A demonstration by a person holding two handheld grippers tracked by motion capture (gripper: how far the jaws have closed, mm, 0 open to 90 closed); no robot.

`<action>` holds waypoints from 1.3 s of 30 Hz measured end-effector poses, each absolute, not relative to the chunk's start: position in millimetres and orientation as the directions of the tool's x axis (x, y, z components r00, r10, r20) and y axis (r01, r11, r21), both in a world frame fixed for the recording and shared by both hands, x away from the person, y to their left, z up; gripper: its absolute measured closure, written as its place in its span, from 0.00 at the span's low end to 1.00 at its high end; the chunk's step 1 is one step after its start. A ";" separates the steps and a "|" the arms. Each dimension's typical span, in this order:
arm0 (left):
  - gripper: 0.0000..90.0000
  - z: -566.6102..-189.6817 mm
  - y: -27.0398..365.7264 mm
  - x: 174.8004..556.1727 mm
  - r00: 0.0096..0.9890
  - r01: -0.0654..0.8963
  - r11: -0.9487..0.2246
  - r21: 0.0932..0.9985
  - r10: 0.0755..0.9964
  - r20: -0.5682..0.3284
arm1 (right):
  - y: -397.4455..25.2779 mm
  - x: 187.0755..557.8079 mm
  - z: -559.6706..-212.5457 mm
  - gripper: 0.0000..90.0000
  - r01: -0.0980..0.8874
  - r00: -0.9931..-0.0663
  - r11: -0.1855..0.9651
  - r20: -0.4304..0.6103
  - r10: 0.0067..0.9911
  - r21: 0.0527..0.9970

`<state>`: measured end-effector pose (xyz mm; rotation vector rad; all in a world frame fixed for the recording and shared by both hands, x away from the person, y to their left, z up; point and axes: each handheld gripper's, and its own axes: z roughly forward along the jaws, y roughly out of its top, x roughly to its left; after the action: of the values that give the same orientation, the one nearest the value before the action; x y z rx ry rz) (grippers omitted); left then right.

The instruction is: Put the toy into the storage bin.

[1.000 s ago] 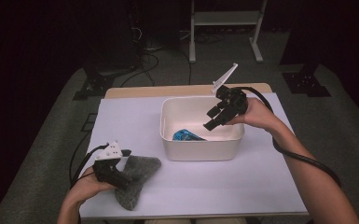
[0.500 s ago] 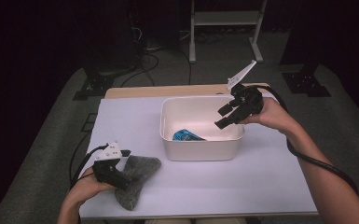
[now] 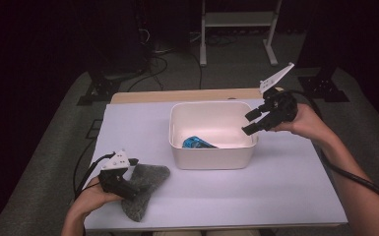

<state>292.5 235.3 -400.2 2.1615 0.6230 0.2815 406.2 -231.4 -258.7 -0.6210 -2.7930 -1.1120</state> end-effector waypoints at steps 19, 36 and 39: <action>0.00 -400.9 237.5 291.9 0.846 0.338 -0.520 0.784 0.533 -0.011 | -282.6 389.5 -274.9 0.31 0.447 -0.886 0.595 0.237 0.398 0.668; 0.00 -403.3 239.7 292.5 0.842 0.347 -0.521 0.780 0.539 -0.014 | -310.1 378.7 -306.8 0.28 0.491 -0.860 0.555 0.274 0.430 0.672; 0.00 -403.2 241.8 292.3 0.839 0.350 -0.519 0.780 0.543 -0.015 | -314.8 376.7 -313.7 0.27 0.504 -0.853 0.546 0.283 0.440 0.669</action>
<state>292.3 241.8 -403.2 2.1681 0.6489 0.2918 376.7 -314.8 -313.7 -0.8223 -2.6901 -1.2048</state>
